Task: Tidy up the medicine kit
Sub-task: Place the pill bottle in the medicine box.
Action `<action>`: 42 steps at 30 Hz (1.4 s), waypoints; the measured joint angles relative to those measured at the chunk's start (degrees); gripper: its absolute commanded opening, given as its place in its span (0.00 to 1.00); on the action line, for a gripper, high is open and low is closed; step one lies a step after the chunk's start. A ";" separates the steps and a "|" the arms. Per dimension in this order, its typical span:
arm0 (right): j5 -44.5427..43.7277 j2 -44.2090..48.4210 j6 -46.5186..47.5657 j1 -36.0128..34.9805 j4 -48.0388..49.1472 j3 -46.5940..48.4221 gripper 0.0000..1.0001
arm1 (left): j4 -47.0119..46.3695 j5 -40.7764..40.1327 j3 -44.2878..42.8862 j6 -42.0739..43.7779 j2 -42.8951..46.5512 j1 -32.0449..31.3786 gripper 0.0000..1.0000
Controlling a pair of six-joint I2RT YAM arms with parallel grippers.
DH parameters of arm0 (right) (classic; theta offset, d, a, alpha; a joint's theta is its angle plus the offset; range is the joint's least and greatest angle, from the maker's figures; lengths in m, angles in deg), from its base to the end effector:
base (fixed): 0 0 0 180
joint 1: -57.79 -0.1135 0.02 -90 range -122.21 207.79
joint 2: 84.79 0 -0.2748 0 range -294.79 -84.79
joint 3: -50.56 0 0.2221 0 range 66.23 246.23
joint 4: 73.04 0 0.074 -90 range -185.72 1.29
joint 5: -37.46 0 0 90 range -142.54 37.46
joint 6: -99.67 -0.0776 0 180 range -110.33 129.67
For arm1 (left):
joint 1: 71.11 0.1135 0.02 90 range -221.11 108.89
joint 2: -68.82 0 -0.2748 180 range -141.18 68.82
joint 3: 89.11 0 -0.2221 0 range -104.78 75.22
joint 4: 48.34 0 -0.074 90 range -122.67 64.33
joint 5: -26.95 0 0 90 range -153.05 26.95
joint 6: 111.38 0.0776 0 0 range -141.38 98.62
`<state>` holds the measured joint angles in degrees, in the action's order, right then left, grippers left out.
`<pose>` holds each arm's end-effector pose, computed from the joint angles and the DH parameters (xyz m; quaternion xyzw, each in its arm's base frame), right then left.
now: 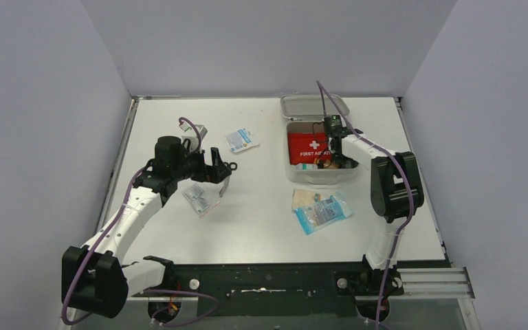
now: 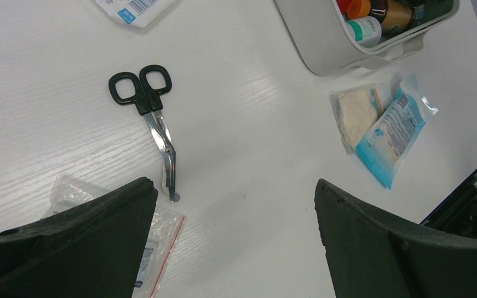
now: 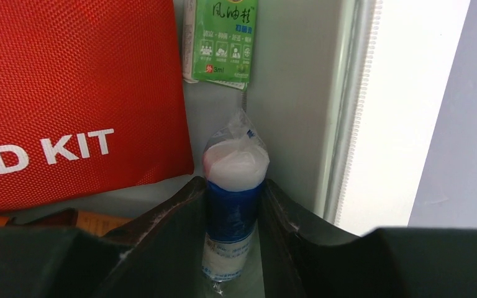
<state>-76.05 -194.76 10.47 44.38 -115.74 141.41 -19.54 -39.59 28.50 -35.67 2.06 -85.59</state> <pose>0.3887 0.0609 0.1711 -0.0682 0.9484 -0.1702 0.2586 0.2387 -0.0936 0.2696 0.0982 0.8610 -0.2890 0.4069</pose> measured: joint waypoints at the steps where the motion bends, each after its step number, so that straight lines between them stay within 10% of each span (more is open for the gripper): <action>1: 0.00 -0.20 0.07 0.00 -0.13 0.02 0.39 | 0.00 -0.09 0.00 -0.02 0.00 0.00 0.97; 10: 0.26 -0.61 -0.66 -0.13 -5.33 3.87 0.53 | 0.07 -0.39 0.00 0.00 0.00 0.00 0.97; 20: -0.04 -0.48 -2.97 -0.17 -10.14 8.48 0.36 | 0.24 -0.59 0.00 0.02 0.02 0.00 0.97; 31: 3.26 -0.48 -5.44 -0.46 -10.16 6.34 0.39 | 1.53 -3.65 0.00 0.52 0.02 0.00 0.97; 42: 10.40 11.17 -9.38 -1.44 -9.66 6.27 0.76 | 4.68 -14.80 0.02 0.28 -1.09 0.00 0.94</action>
<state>-65.65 -183.59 1.10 42.94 -125.40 147.68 -14.87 -54.39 28.53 -35.38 0.96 -85.59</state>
